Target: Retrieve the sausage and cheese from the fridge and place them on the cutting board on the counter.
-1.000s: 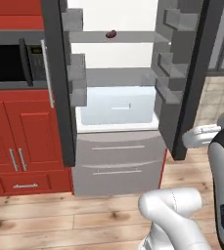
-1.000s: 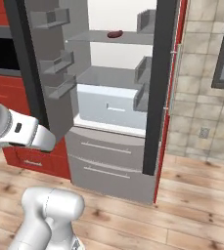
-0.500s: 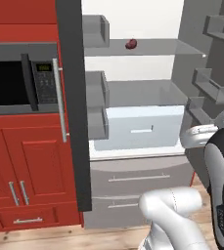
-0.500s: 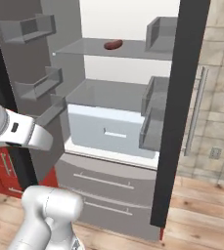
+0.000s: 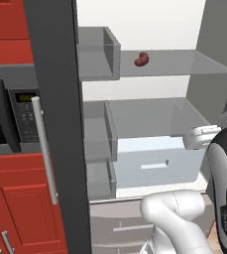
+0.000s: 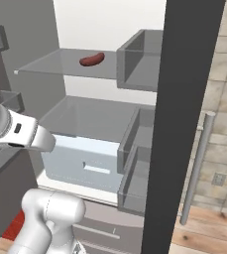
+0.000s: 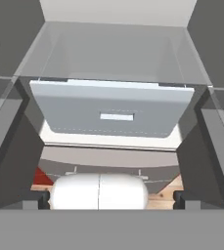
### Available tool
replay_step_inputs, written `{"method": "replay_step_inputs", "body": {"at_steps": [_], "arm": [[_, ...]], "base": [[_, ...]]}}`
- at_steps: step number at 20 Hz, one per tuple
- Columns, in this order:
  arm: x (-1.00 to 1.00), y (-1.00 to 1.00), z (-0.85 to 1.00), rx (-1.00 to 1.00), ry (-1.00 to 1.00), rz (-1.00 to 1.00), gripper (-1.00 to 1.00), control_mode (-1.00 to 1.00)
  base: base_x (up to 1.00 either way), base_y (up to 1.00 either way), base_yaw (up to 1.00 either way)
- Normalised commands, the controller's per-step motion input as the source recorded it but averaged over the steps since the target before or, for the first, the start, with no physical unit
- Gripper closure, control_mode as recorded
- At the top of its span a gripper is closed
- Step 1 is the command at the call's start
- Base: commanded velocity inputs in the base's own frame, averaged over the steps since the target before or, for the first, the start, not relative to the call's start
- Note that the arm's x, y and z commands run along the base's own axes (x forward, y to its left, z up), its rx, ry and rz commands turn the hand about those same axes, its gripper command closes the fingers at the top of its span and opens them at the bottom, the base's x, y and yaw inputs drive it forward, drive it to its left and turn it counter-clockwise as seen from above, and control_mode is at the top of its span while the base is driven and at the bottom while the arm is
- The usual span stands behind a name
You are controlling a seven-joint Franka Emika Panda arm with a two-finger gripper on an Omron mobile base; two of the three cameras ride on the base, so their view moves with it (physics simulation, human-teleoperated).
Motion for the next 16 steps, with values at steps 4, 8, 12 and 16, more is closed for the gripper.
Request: {"method": "replay_step_inputs", "body": {"at_steps": [4,8,12,16], "arm": [[0.0,0.0,0.0,0.0,0.0,0.0,-1.0,1.0],[0.0,0.0,0.0,0.0,0.0,0.0,-1.0,1.0],[0.0,0.0,0.0,0.0,0.0,0.0,-1.0,1.0],[0.0,0.0,0.0,0.0,0.0,0.0,-1.0,1.0]], "base": [[0.76,-0.21,-0.03],[0.41,-0.06,-0.05],[0.13,-0.01,-0.01],[0.01,0.0,0.0]]}}
